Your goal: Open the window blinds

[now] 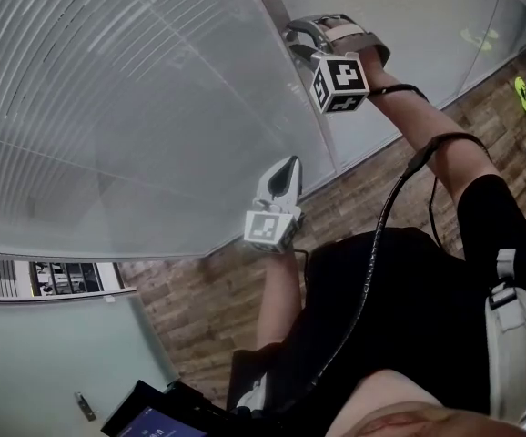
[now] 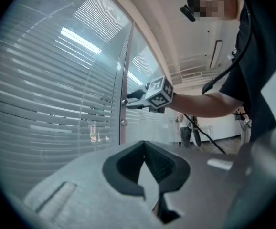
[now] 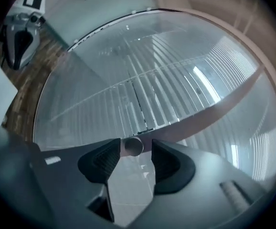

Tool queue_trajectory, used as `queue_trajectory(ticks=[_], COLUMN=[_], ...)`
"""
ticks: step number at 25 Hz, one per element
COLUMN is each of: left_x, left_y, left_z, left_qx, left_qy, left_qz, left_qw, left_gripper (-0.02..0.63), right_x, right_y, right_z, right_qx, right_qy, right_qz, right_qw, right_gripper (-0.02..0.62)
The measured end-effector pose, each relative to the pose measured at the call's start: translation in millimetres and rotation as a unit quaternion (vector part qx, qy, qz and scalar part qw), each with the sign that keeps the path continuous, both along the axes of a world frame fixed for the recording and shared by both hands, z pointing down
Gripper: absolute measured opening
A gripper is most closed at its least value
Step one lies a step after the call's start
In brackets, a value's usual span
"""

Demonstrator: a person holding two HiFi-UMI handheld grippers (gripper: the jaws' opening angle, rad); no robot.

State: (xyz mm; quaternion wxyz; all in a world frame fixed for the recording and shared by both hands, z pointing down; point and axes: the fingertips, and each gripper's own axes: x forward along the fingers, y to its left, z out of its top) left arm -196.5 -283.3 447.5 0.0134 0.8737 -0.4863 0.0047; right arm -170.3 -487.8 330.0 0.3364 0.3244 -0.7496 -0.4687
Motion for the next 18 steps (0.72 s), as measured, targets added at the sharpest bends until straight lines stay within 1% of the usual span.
queue_trajectory(ticks=[2, 5, 7, 13, 18], left_x=[-1.8, -6.4, -8.8, -12.7, -12.3], left_y=[2.8, 6.9, 8.4, 10.4, 8.8], left_z=[-1.1, -2.9, -3.8, -1.7, 0.2], left_qx=[0.003, 0.002, 0.003, 0.006, 0.004], left_qy=[-0.002, -0.003, -0.003, -0.002, 0.0], left_qz=[-0.002, -0.007, -0.011, -0.013, -0.015], left_qw=[1.0, 1.0, 0.9999, 0.9999, 0.9999], left_gripper=[0.002, 0.003, 0.003, 0.003, 0.003], right_x=[-3.9, -9.6, -10.7, -10.5, -9.4], right_y=[-2.1, -2.0, -1.7, -3.6, -8.0], right_z=[1.8, 2.7, 3.3, 9.7, 11.8], right_qx=[0.032, 0.051, 0.058, 0.07, 0.065], right_qy=[0.041, 0.069, 0.077, 0.092, 0.091], right_qz=[0.001, 0.003, 0.005, 0.012, 0.013], right_qw=[0.999, 0.996, 0.995, 0.993, 0.994], right_gripper=[0.199, 0.192, 0.19, 0.133, 0.138])
